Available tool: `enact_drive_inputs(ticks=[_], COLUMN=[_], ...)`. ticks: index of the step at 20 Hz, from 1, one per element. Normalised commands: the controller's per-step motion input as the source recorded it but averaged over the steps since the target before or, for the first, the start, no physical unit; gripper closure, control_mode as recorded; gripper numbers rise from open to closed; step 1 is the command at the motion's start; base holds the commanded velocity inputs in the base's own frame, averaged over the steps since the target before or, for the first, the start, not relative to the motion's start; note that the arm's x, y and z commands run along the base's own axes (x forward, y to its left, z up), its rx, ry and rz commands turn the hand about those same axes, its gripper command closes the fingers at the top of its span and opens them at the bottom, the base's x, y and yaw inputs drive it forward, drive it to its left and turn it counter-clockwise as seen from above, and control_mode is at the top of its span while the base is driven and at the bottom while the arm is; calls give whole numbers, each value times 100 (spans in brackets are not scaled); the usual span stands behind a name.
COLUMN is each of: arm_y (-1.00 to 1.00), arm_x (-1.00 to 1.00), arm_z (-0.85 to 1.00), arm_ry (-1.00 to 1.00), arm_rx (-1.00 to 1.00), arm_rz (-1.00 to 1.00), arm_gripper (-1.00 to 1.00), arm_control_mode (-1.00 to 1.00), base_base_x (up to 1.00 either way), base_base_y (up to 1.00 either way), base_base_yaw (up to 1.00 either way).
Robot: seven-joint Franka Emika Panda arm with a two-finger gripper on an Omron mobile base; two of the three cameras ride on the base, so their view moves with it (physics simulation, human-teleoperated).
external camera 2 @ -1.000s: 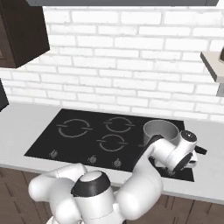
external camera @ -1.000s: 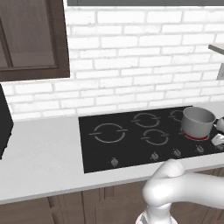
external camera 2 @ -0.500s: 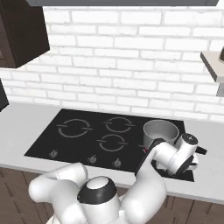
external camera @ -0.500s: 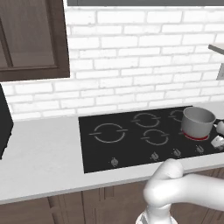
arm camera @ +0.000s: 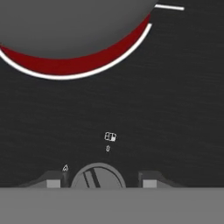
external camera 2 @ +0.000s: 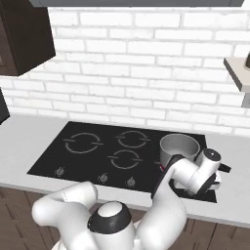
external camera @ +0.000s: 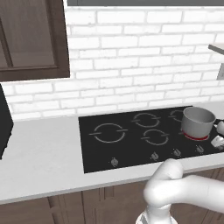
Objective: Turn off the front right burner of the stove.
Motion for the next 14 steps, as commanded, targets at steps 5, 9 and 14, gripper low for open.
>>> enact_drive_inputs(ticks=[5, 9, 14], arm_y=[0, 0, 0], arm_x=[0, -1, -8], arm_z=[0, 0, 0], arm_ry=[0, 0, 0], arm_rx=[0, 1, 7], arm_rz=[0, -11, -32], arm_gripper=[100, 100, 100], arm_control_mode=[-100, -100, -100], base_base_x=[0, 0, 0], base_base_y=[0, 0, 0], base_base_yaw=[0, 0, 0])
